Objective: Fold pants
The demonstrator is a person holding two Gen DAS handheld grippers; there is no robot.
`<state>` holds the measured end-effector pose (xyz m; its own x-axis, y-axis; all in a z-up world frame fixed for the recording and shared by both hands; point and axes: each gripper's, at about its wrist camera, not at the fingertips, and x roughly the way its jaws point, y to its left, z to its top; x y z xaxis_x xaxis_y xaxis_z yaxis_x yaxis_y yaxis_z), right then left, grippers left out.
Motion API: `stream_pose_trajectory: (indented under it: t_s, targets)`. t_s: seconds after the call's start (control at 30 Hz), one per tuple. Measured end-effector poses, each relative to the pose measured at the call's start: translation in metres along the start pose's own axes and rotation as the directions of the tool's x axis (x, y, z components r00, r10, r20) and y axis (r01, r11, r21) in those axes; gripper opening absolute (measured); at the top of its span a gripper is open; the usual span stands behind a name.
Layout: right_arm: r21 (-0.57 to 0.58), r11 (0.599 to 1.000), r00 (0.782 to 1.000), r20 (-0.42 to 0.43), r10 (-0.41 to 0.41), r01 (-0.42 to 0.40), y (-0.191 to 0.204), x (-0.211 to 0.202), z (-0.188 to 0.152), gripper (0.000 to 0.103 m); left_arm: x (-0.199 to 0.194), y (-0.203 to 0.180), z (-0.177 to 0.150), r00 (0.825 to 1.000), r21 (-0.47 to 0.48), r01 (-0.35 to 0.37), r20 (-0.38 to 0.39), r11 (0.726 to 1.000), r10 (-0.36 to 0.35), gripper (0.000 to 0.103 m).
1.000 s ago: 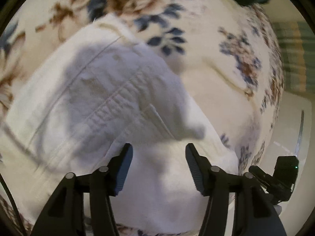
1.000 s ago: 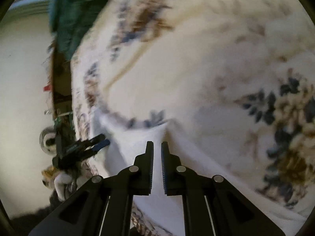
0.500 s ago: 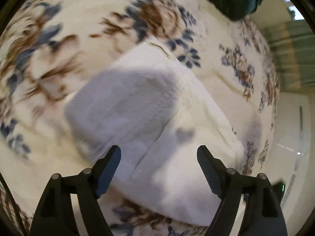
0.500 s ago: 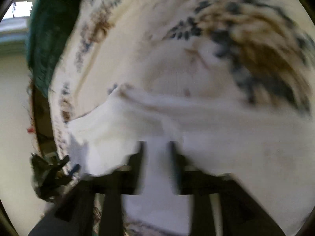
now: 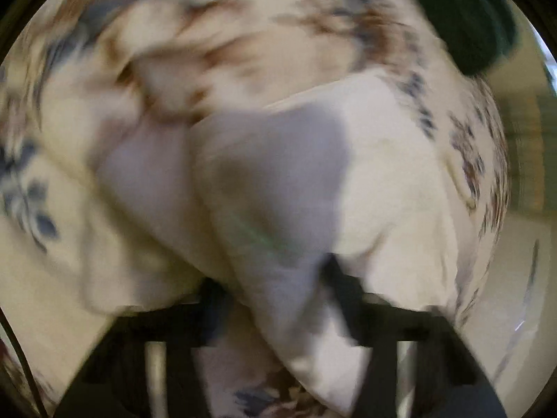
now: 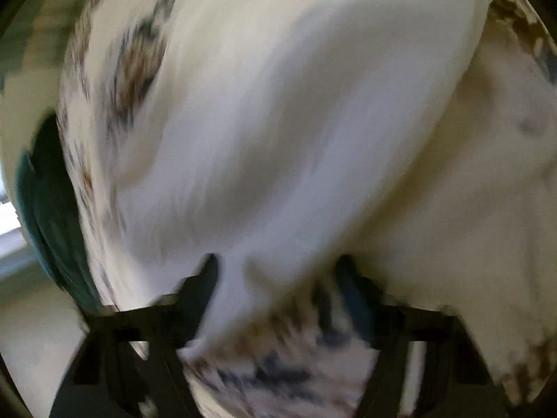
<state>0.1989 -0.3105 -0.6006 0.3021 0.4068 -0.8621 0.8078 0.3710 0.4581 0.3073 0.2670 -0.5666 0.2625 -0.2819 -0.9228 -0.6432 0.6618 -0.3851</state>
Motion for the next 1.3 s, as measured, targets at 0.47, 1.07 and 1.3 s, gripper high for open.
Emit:
stream_pose_trajectory:
  t_s: [0.47,1.07,1.3]
  targets:
    - [-0.120,0.993,0.998,-0.058,0.003,-0.010,-0.025,-0.016,0.022,0.022,-0.026,-0.023,-0.023,0.978,0.144,-0.210,0.042,0.967,0.206,0.041]
    - [-0.096,0.993,0.979,-0.180,-0.091,0.075,0.097,-0.027,0.162,0.047,0.044,-0.257,-0.142,0.980,0.542,-0.187,0.046,0.820,0.193,0.091]
    - [-0.100,0.975,0.974,-0.092,-0.207,0.198,0.101,-0.017,0.167,0.007,0.082,-0.268,-0.132,0.963,0.551,-0.252,0.064,0.796,0.261,0.091]
